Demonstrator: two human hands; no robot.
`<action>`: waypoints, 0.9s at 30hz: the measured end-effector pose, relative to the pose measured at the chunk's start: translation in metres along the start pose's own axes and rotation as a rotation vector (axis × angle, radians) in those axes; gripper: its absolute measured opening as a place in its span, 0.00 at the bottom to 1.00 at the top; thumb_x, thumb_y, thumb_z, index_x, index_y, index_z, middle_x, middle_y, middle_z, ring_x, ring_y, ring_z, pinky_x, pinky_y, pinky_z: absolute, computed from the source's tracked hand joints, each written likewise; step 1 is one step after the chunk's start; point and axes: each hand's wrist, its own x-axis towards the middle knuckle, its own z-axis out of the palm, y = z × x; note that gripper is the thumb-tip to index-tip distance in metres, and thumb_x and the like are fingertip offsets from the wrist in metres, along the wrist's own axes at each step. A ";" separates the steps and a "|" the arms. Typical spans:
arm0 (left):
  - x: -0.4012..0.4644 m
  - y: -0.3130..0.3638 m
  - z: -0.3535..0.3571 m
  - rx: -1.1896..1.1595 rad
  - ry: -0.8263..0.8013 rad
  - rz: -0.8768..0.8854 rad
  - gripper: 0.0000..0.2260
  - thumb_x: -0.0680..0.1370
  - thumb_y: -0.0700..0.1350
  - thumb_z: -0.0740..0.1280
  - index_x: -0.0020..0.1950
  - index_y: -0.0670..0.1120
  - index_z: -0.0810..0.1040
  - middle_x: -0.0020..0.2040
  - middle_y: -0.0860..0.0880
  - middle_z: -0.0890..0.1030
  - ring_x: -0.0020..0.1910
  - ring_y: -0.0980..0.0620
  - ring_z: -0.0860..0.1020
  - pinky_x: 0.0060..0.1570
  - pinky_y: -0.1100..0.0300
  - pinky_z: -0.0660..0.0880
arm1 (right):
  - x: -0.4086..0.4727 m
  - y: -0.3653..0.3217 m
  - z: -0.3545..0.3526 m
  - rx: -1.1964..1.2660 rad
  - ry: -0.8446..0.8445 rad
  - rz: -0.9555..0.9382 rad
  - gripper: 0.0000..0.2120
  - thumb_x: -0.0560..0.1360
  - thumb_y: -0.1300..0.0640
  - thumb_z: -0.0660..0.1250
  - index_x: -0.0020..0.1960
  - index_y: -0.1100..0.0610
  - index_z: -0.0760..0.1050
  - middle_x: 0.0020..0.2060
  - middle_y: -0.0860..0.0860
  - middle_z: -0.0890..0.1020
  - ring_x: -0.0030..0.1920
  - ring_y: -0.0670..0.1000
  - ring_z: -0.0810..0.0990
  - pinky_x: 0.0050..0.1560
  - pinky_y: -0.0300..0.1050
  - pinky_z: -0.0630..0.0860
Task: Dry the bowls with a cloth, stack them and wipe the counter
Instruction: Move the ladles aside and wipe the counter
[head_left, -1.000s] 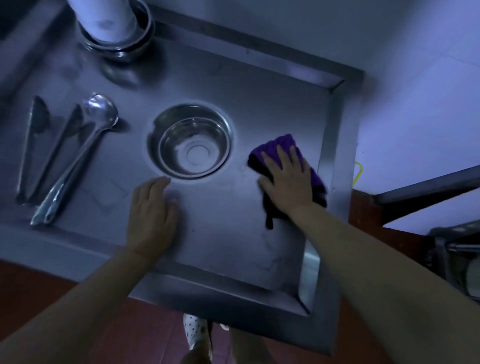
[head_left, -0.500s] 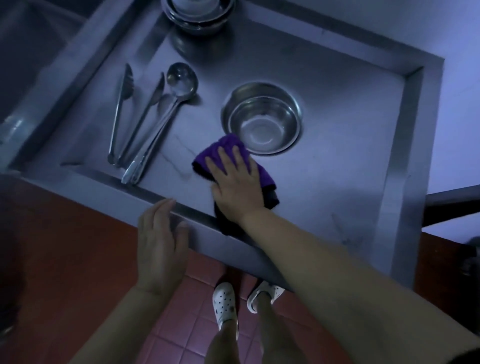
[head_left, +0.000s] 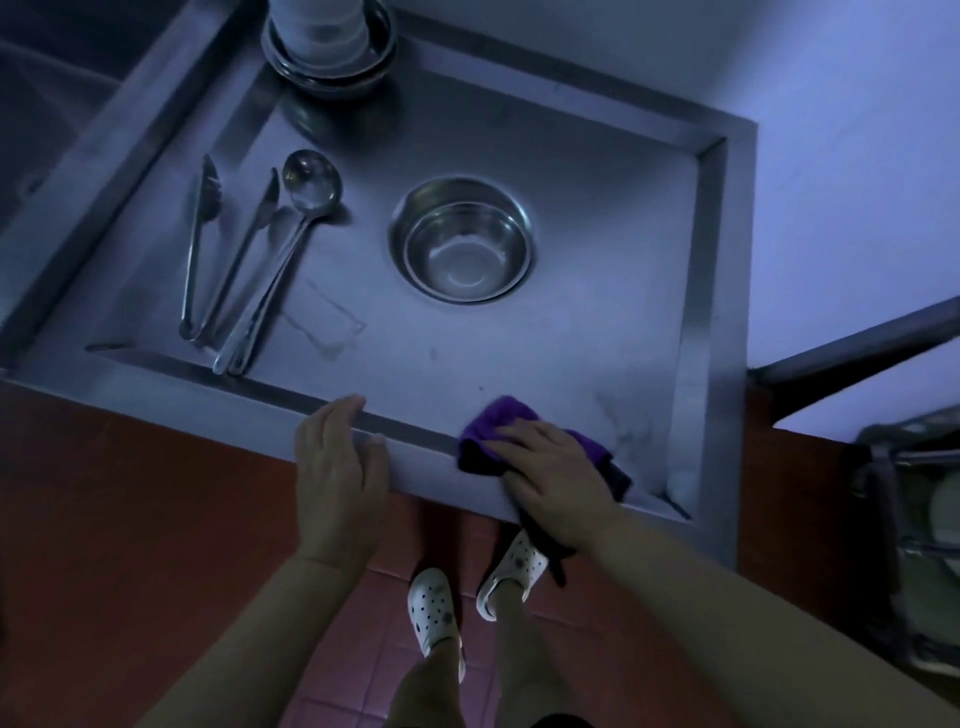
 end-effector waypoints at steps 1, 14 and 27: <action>-0.001 0.005 0.004 -0.005 -0.017 0.023 0.17 0.75 0.39 0.60 0.62 0.35 0.73 0.59 0.38 0.74 0.60 0.43 0.69 0.61 0.62 0.61 | -0.020 0.016 -0.006 -0.027 0.026 0.064 0.20 0.74 0.55 0.60 0.66 0.51 0.74 0.64 0.50 0.75 0.65 0.54 0.70 0.67 0.48 0.61; -0.025 -0.003 0.004 -0.010 -0.077 0.050 0.15 0.77 0.40 0.58 0.58 0.33 0.75 0.57 0.36 0.75 0.59 0.39 0.71 0.61 0.60 0.61 | -0.041 -0.030 0.034 -0.326 0.367 0.503 0.19 0.72 0.46 0.60 0.60 0.50 0.76 0.51 0.53 0.79 0.48 0.59 0.75 0.50 0.54 0.70; -0.019 -0.004 0.009 0.019 -0.011 -0.002 0.14 0.76 0.39 0.59 0.58 0.33 0.74 0.54 0.34 0.76 0.56 0.35 0.73 0.57 0.54 0.64 | 0.019 -0.059 0.036 -0.159 0.147 0.010 0.23 0.76 0.51 0.60 0.70 0.49 0.68 0.66 0.53 0.74 0.64 0.57 0.71 0.59 0.52 0.66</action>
